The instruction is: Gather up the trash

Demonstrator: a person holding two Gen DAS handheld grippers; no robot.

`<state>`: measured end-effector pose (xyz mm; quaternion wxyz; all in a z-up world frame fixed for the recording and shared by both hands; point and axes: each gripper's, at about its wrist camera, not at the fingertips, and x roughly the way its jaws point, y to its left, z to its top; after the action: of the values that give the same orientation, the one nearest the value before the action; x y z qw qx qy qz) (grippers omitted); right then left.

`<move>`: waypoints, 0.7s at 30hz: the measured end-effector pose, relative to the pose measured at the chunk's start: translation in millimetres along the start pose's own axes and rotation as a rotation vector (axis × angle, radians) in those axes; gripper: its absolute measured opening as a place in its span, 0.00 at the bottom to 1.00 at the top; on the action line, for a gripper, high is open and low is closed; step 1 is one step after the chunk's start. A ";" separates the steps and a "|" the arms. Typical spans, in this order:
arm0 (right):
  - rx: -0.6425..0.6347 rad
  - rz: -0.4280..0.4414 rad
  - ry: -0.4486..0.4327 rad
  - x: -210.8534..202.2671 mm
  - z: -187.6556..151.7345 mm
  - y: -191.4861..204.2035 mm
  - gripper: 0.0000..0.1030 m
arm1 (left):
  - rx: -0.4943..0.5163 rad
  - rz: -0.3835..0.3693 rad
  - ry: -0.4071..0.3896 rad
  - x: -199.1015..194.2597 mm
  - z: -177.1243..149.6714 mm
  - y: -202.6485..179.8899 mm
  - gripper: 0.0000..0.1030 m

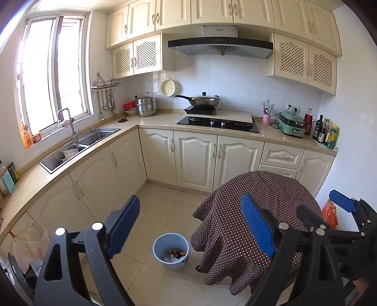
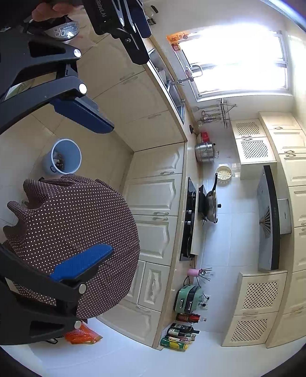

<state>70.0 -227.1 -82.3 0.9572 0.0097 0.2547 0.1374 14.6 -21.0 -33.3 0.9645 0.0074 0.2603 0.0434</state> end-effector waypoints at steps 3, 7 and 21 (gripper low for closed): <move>0.001 -0.004 0.003 2.1 -0.7 2.5 0.89 | -0.001 0.000 0.006 3.8 -0.2 3.6 0.83; 0.008 -0.012 0.009 4.9 -0.8 5.4 0.89 | 0.000 -0.007 0.016 9.0 -0.8 7.9 0.83; 0.044 -0.033 0.054 23.7 -5.3 19.4 0.89 | 0.007 -0.019 0.075 34.2 -5.0 25.4 0.83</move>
<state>82.2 -202.4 -96.7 0.9516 0.0227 0.2836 0.1162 39.4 7.3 -53.9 0.9543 0.0069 0.2967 0.0336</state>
